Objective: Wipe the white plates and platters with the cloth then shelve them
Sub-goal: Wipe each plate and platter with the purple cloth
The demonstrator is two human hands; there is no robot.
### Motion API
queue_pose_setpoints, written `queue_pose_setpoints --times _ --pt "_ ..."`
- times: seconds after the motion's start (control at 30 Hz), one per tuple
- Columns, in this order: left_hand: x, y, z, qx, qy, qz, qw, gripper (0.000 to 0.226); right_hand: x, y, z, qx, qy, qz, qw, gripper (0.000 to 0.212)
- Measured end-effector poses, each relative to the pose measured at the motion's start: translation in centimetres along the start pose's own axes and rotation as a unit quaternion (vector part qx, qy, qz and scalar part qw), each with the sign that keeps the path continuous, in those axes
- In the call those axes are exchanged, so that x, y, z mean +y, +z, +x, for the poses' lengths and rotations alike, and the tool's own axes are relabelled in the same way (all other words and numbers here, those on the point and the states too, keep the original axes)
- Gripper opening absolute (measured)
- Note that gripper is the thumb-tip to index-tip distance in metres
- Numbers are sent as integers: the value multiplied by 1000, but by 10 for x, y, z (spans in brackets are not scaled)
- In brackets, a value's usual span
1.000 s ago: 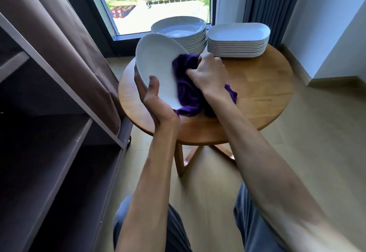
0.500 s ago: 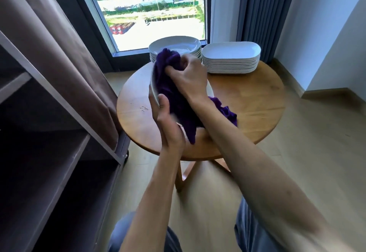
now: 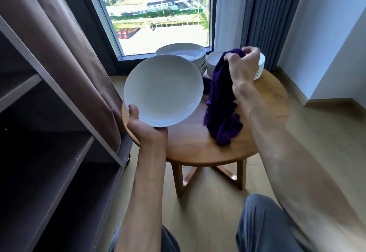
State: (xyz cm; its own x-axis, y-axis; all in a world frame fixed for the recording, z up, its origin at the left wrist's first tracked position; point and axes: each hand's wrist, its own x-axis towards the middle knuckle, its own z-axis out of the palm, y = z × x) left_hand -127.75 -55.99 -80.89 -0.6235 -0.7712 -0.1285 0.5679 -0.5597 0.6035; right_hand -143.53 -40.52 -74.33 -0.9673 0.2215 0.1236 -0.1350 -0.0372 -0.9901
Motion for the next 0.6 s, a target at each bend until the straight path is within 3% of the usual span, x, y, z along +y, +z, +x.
queue_pose_setpoints --times 0.07,0.1,0.17,0.2,0.23,0.27,0.33,0.4,0.5,0.6 --pt "-2 1 1 12 15 10 1000 38 -18 4 -15 -74 -44 27 996 38" --pt "-3 1 2 17 28 18 999 33 -24 6 -25 -156 -67 23 985 35" --pt "-5 2 2 33 46 32 998 25 -24 8 -45 -352 -108 -7 930 24" --pt "-6 2 2 42 44 36 997 21 -19 7 -51 -413 -128 -15 902 19" --pt "-7 1 2 48 37 38 997 19 -12 6 -56 -425 -143 -15 894 15" --pt "-7 0 2 54 31 36 997 18 -6 6 -58 -387 -154 -21 909 14" --pt "-7 -2 4 62 23 29 997 17 11 9 -60 -221 -194 -142 945 17" --pt "-7 -1 7 58 16 23 998 19 29 12 -67 -121 -182 -289 932 32" --pt "-6 0 10 42 12 3 999 22 44 13 -79 -164 -74 -300 937 55" --pt "-10 2 7 24 -3 -17 1000 24 41 12 -77 -255 52 -153 953 49"
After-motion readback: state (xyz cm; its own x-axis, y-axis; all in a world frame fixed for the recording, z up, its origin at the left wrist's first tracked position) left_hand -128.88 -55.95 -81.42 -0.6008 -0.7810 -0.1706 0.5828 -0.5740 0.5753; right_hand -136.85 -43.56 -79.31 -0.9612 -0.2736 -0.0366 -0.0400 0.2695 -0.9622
